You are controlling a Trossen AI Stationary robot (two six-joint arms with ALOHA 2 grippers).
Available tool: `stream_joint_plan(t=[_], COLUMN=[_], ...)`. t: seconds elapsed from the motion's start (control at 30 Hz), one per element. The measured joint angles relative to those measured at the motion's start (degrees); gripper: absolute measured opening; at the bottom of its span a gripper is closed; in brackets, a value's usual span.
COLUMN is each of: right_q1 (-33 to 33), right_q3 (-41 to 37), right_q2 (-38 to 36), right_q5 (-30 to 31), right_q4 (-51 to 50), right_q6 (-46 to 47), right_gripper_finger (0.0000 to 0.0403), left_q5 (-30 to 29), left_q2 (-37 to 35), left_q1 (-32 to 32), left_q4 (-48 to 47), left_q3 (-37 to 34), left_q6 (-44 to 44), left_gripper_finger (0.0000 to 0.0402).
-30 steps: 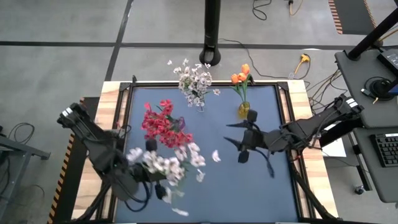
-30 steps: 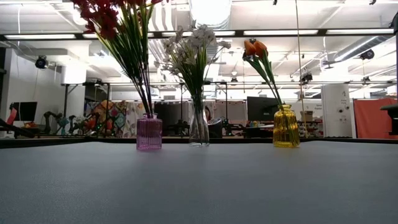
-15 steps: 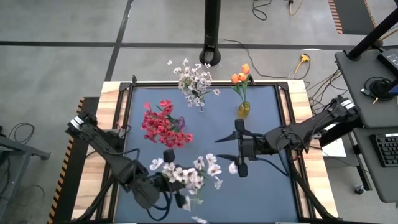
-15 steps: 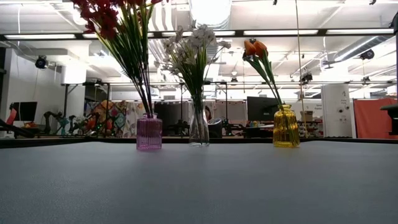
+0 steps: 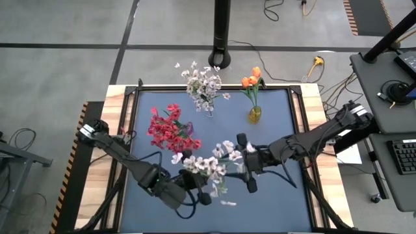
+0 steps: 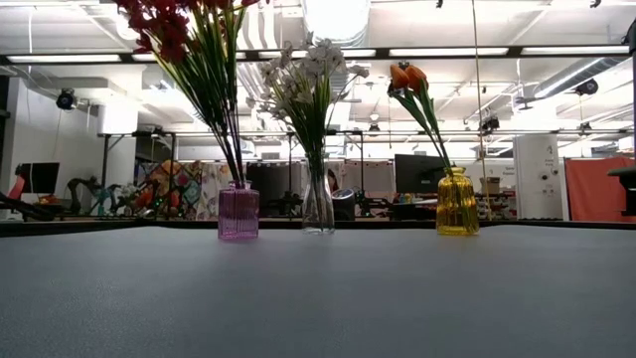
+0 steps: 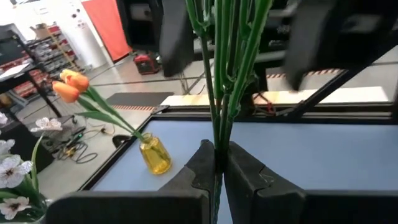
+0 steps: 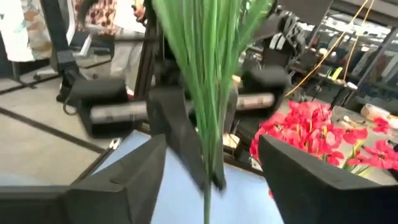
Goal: Sort flowers into vase by color
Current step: Put the white flower into the transparent vase
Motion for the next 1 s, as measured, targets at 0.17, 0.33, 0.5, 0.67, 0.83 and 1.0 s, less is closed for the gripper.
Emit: stream_joint_plan(t=[0.17, 0.33, 0.5, 0.67, 0.83, 1.0], right_q1=[0.02, -0.11, -0.11, -0.11, -0.11, -0.11], right_q3=[0.00, 0.00, 0.00, 0.00, 0.00, 0.00], right_q2=[1.53, 1.74, 1.45, 1.44, 1.43, 1.42], right_q5=[-0.01, 0.01, 0.01, 0.01, 0.05, 0.20], right_q4=[2.57, 3.18, 3.37, 3.11, 3.12, 3.13], right_q6=[-1.69, -1.12, -0.63, -0.77, -1.01, -1.14], right_gripper_finger=[0.0293, 0.0276, 0.0203, 0.0125, 0.0069, 0.0041], left_q5=[0.00, 0.02, -0.02, -0.02, 0.00, 0.02], left_q2=[1.64, 1.75, 1.59, 1.59, 1.59, 1.59], left_q1=[1.42, 1.31, 1.40, 1.61, 1.74, 1.74], left_q4=[0.68, 1.15, 1.33, 1.40, 1.77, 1.77], left_q3=[0.00, 0.00, 0.00, 0.00, 0.00, 0.00], left_q6=[-0.07, -0.06, -0.04, 0.04, 0.24, 0.46], left_gripper_finger=[0.0004, 0.0004, 0.0010, 0.0018, 0.0020, 0.0021])
